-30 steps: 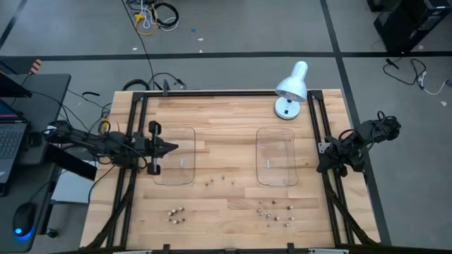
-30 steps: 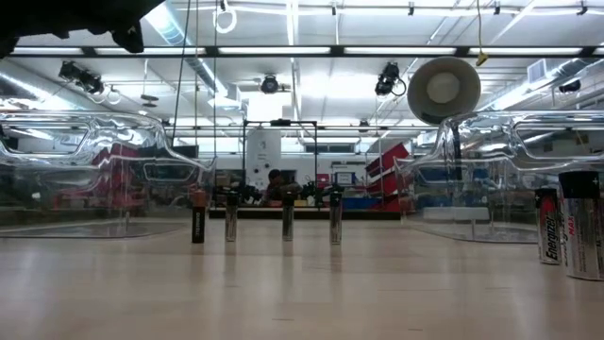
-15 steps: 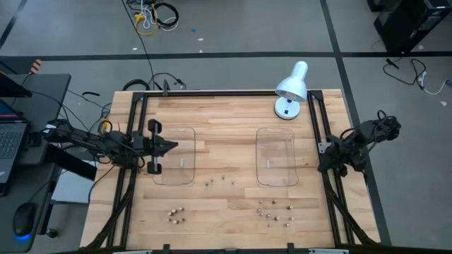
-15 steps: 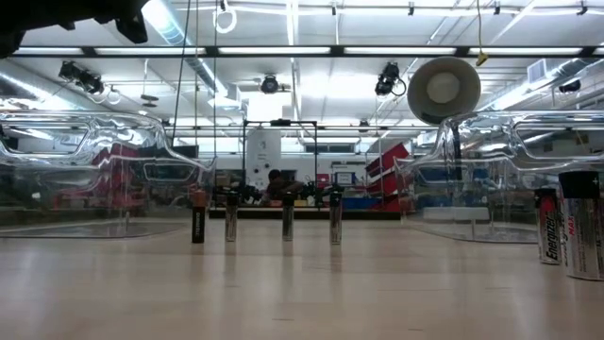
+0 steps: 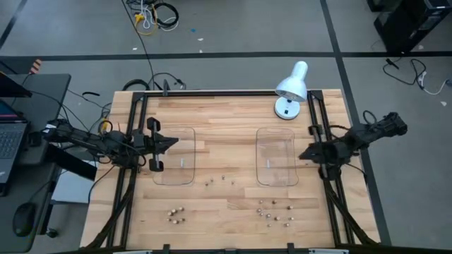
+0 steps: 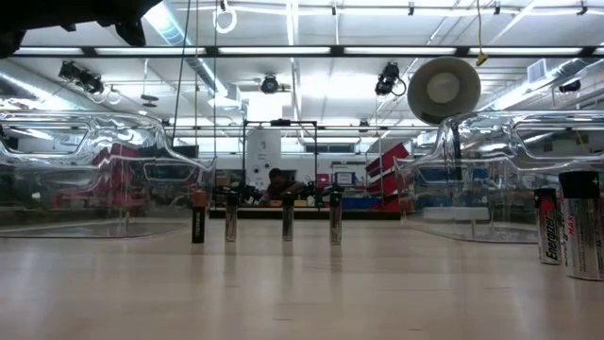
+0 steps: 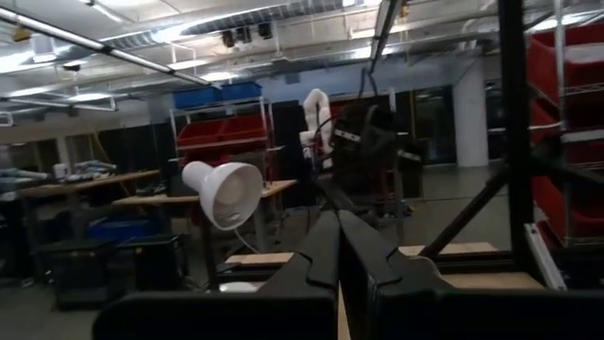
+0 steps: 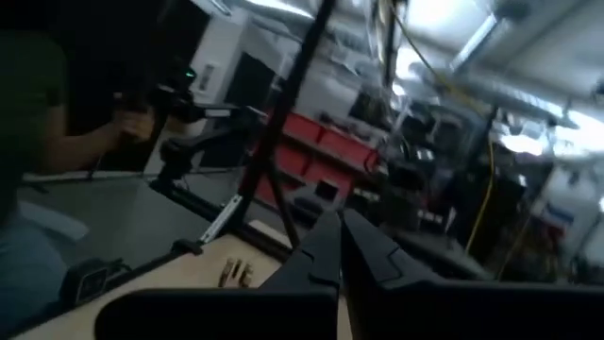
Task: Sort batteries
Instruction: Put the black battery into the left transparent bin
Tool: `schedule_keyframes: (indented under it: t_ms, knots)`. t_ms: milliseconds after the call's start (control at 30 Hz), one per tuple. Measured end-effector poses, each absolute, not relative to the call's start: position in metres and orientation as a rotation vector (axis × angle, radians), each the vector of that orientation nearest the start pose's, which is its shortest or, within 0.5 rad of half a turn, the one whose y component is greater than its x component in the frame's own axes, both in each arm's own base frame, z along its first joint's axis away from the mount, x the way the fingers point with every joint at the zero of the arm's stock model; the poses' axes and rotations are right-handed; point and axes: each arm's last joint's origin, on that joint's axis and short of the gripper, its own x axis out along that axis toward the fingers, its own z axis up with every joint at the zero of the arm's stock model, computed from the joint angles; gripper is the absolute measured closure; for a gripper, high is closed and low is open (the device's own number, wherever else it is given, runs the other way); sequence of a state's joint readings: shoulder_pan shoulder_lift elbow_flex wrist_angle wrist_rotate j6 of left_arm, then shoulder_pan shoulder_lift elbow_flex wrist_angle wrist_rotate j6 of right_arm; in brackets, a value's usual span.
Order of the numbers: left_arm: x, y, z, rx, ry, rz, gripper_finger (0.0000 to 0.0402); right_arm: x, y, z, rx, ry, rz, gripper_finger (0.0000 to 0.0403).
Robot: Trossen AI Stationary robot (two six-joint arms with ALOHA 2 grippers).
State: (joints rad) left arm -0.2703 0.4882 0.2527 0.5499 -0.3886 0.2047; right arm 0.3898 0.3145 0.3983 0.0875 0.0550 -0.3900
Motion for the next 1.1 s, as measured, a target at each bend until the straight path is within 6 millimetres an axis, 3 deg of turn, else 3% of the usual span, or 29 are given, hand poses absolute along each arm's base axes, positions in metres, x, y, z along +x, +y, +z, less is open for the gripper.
schedule_keyframes:
  t_ms: [167,433,667,800,1100]
  knots:
    - [0.128,-0.024,0.257,0.102,-0.276,0.151,0.0401,0.124,0.047,0.290,-0.253,-0.254,0.279,0.0400]
    - [0.131,-0.024,0.239,0.043,-0.102,0.141,0.0401,0.155,0.049,0.288,-0.290,-0.289,0.209,0.0400]
    - [0.132,-0.029,0.236,0.002,-0.071,-0.026,0.0401,0.164,0.049,0.286,-0.306,-0.297,0.192,0.0400]
    - [0.132,-0.029,0.245,0.015,-0.037,-0.018,0.0401,0.167,0.050,0.288,-0.304,-0.343,0.183,0.0400]
    - [0.138,-0.030,0.255,0.118,0.247,0.009,0.0401,0.172,0.052,0.288,-0.296,-0.356,0.185,0.0400]
